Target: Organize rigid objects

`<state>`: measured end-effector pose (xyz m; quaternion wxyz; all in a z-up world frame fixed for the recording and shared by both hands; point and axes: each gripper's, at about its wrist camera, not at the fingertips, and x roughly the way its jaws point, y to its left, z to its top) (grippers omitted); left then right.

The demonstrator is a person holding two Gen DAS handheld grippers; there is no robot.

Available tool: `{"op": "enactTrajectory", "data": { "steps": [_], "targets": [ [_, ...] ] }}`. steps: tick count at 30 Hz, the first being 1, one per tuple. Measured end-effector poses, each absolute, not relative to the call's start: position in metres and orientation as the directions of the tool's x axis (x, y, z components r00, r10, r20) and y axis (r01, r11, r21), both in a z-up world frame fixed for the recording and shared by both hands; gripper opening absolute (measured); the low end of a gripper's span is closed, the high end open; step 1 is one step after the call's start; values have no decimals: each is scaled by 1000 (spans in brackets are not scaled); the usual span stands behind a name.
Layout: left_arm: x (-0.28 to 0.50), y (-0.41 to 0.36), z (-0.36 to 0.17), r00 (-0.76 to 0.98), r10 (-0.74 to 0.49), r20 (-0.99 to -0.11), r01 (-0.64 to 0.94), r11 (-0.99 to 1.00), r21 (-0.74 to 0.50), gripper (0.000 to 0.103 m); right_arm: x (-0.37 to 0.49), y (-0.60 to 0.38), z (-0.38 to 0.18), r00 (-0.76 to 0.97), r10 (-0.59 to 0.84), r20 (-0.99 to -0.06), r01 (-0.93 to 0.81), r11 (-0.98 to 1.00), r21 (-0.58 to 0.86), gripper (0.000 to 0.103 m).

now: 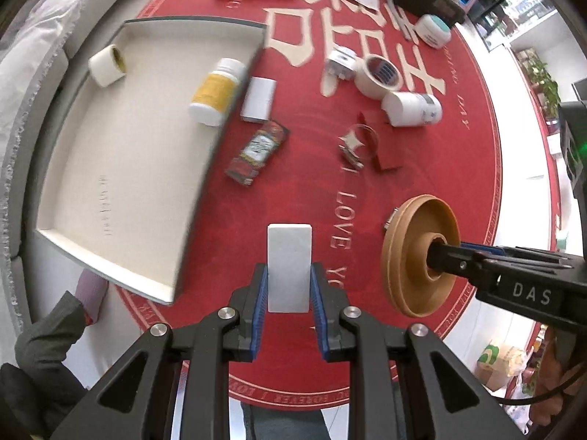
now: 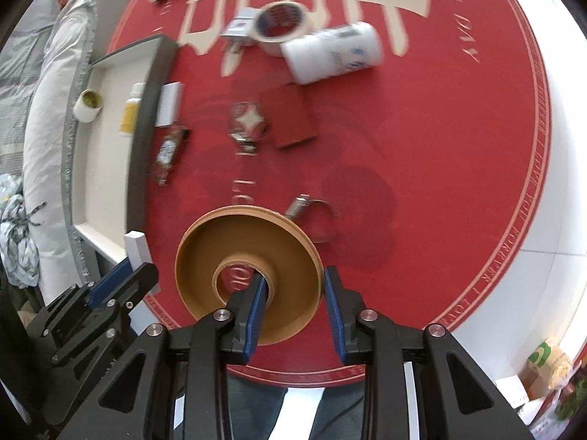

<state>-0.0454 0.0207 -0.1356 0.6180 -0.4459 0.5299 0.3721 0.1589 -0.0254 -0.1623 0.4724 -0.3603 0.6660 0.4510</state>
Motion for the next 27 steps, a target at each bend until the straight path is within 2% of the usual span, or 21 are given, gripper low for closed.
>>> {"op": "enactTrajectory", "data": {
  "steps": [14, 27],
  "targets": [
    [-103, 70, -131, 127, 76, -989, -971, 212, -108, 24, 89, 15, -143, -325, -24, -945, -919, 244, 310, 33],
    [-141, 92, -135, 70, 96, -993, -989, 134, -57, 24, 39, 48, -130, -364, 6, -931, -917, 174, 359, 33]
  ]
}}
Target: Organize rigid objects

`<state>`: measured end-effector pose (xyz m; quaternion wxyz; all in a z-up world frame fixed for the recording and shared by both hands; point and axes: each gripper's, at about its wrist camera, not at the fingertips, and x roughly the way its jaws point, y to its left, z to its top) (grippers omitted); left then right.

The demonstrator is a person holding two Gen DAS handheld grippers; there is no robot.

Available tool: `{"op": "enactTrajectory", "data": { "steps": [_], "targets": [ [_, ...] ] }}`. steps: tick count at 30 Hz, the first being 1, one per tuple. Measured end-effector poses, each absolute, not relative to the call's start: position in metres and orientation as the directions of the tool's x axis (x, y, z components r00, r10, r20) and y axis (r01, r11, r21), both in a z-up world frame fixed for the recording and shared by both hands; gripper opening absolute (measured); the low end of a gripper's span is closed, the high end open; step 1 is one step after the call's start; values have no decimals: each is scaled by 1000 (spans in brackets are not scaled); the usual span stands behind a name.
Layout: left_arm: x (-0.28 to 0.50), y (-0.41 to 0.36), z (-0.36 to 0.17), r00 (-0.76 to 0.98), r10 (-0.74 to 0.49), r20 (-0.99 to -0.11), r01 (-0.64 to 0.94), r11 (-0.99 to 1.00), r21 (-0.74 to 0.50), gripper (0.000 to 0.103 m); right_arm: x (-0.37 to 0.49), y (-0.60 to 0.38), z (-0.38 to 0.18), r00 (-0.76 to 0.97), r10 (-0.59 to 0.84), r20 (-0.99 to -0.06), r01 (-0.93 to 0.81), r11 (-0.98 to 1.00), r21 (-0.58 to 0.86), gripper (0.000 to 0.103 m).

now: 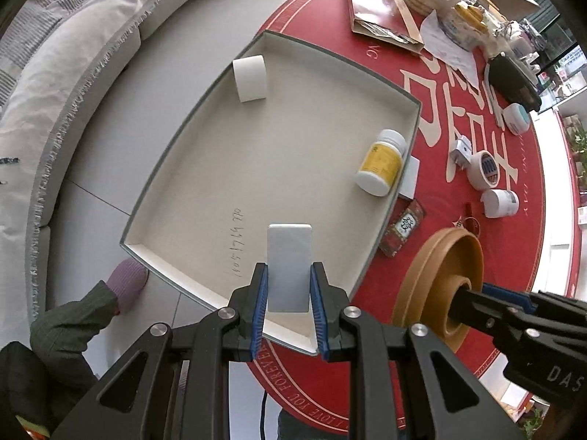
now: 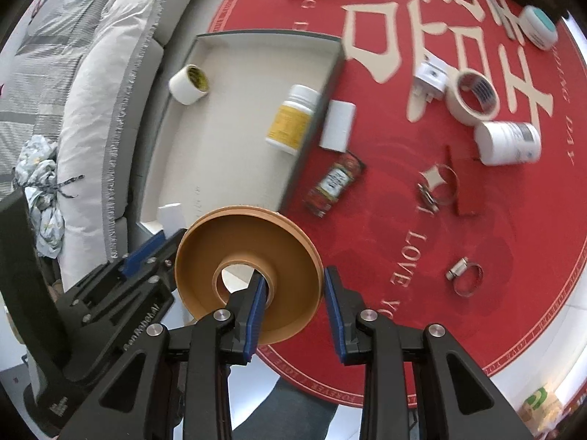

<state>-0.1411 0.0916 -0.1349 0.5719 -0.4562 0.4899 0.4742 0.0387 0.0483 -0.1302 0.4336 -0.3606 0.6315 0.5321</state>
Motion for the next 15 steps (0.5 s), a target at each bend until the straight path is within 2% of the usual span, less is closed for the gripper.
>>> {"op": "enactTrajectory", "data": {
  "steps": [15],
  "targets": [
    [-148, 109, -141, 34, 105, -994, -992, 124, -20, 24, 33, 80, -124, -328, 59, -943, -931, 151, 333, 33]
  ]
}}
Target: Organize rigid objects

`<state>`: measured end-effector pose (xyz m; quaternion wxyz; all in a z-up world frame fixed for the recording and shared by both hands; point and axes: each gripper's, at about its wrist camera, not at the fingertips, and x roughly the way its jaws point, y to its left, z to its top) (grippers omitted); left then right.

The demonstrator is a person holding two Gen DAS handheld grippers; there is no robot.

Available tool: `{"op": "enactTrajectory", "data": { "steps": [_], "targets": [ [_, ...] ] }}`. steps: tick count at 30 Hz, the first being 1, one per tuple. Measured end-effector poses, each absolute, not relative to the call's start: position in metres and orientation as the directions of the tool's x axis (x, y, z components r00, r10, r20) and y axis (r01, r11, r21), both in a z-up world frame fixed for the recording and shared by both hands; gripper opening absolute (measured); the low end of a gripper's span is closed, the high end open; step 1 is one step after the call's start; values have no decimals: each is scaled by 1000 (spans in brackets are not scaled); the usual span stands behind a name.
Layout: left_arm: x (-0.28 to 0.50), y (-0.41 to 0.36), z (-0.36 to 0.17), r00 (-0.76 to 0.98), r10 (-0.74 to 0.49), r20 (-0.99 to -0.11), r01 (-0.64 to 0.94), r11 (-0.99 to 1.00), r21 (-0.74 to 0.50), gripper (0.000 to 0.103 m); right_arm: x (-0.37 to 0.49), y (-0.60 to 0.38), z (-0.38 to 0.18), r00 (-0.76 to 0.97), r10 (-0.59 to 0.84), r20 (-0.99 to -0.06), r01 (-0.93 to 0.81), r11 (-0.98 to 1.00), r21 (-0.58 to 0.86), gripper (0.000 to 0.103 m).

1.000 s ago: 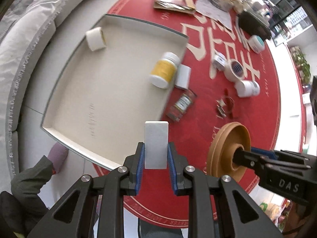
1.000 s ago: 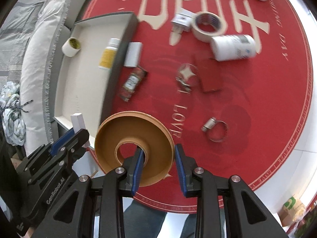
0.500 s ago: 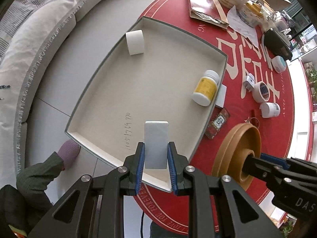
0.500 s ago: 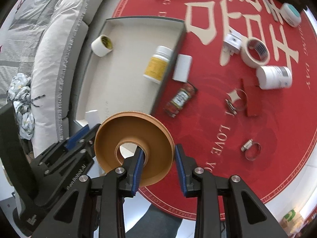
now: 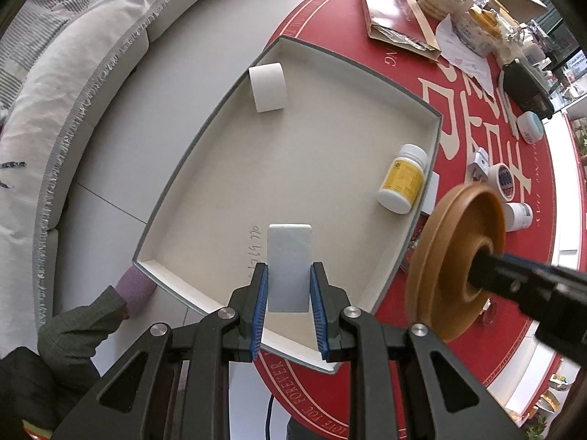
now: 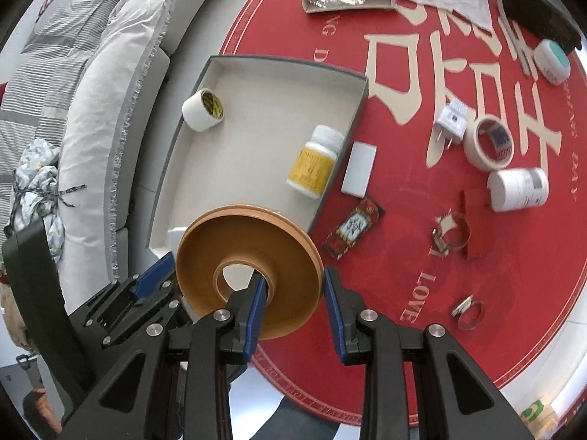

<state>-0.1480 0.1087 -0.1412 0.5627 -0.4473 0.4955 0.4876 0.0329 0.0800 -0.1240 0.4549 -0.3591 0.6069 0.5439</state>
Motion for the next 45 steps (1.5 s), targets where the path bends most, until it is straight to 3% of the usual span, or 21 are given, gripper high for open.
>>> {"op": "enactTrajectory", "data": {
  "steps": [45],
  "targets": [
    [-151, 175, -180, 18, 84, -996, -991, 130, -7, 24, 16, 172, -154, -305, 87, -948, -934, 166, 315, 33]
  ]
}}
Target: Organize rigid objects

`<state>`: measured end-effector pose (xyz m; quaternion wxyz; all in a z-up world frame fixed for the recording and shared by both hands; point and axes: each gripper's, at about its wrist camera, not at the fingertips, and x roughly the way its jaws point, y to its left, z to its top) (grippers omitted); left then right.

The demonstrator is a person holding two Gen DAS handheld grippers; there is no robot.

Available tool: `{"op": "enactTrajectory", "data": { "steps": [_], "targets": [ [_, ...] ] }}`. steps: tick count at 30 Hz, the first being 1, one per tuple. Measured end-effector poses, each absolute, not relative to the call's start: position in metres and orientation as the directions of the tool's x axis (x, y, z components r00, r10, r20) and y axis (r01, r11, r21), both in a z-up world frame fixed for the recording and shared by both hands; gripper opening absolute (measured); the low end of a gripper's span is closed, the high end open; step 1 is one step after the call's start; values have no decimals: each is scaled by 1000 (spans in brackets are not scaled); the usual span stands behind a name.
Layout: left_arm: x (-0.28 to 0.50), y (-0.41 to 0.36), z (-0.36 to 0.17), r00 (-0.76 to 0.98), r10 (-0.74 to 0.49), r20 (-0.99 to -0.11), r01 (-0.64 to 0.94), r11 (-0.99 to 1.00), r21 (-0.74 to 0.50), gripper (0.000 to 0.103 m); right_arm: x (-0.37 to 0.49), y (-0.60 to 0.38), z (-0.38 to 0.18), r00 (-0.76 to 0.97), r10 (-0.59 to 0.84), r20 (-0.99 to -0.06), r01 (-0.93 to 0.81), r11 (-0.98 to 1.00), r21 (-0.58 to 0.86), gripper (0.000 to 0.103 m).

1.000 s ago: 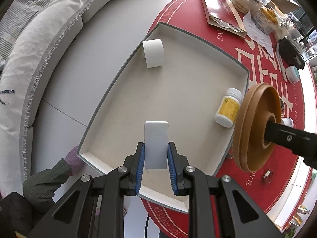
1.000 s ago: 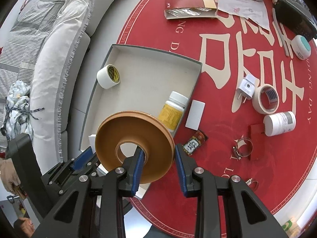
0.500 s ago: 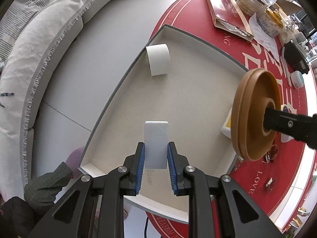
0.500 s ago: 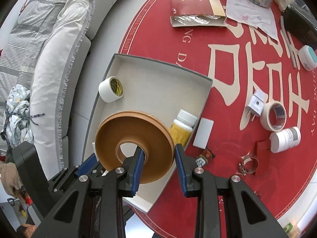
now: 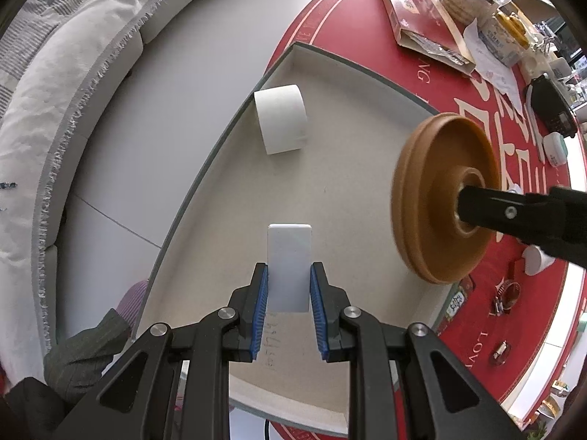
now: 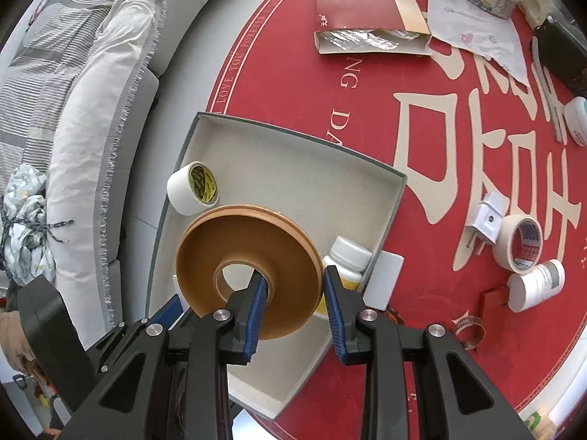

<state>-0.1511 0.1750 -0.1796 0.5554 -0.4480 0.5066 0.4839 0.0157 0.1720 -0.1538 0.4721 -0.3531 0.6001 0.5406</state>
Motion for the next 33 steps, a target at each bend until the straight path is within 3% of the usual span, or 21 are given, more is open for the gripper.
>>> {"op": "enactTrajectory", "data": {
  "steps": [6, 8, 10, 12, 13, 14, 20, 33],
  "targets": [
    [-148, 185, -194, 21, 75, -997, -988, 151, -9, 25, 15, 187, -172, -289, 87, -953, -937, 179, 300, 33],
    [-145, 186, -197, 3, 80, -997, -986, 169, 11, 32, 16, 190, -176, -277, 91, -957, -939, 185, 289, 33],
    [-144, 187, -201, 7, 71, -997, -985, 174, 6, 76, 16, 194, -180, -279, 91, -956, -939, 184, 291, 34],
    [-144, 189, -204, 5, 75, -997, -985, 173, 8, 95, 18, 196, -184, -287, 83, -954, -936, 187, 298, 60],
    [-144, 189, -203, 3, 85, -996, -985, 174, 12, 102, 19, 196, -183, -281, 94, -955, -936, 194, 294, 86],
    [-144, 188, -202, 3, 102, -995, -985, 173, 15, 103, 21, 196, -178, -257, 117, -959, -941, 198, 276, 94],
    [-155, 182, -191, 38, 115, -993, -986, 165, -19, 103, 36, 186, -159, -210, 142, -967, -947, 214, 237, 94],
    [-214, 132, -155, -70, 211, -975, -996, 44, 82, 103, 77, 83, -160, -243, 41, -969, -892, 384, 239, 94]
  ]
}}
